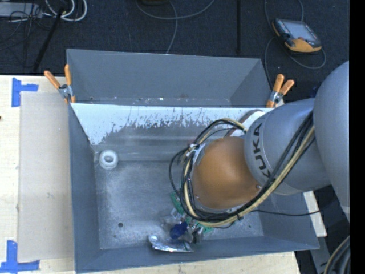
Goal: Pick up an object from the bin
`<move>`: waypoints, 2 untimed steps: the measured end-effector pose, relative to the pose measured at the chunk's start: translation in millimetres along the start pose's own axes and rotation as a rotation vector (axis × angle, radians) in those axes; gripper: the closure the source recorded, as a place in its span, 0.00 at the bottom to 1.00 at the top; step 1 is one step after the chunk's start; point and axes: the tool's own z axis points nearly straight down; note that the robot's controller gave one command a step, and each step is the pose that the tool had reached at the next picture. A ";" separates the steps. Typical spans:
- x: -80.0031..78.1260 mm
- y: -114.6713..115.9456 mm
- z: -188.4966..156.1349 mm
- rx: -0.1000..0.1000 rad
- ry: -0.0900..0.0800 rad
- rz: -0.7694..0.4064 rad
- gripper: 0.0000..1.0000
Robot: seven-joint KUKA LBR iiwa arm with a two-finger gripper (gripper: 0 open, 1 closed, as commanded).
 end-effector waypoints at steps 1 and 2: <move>-4.5 -9.2 -105.0 -0.002 0.003 -0.025 1.00; -8.1 -24.6 -218.2 -0.001 0.002 -0.008 1.00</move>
Offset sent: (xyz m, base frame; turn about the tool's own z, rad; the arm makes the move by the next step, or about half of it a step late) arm 0.0069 -0.0031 0.1017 -0.0277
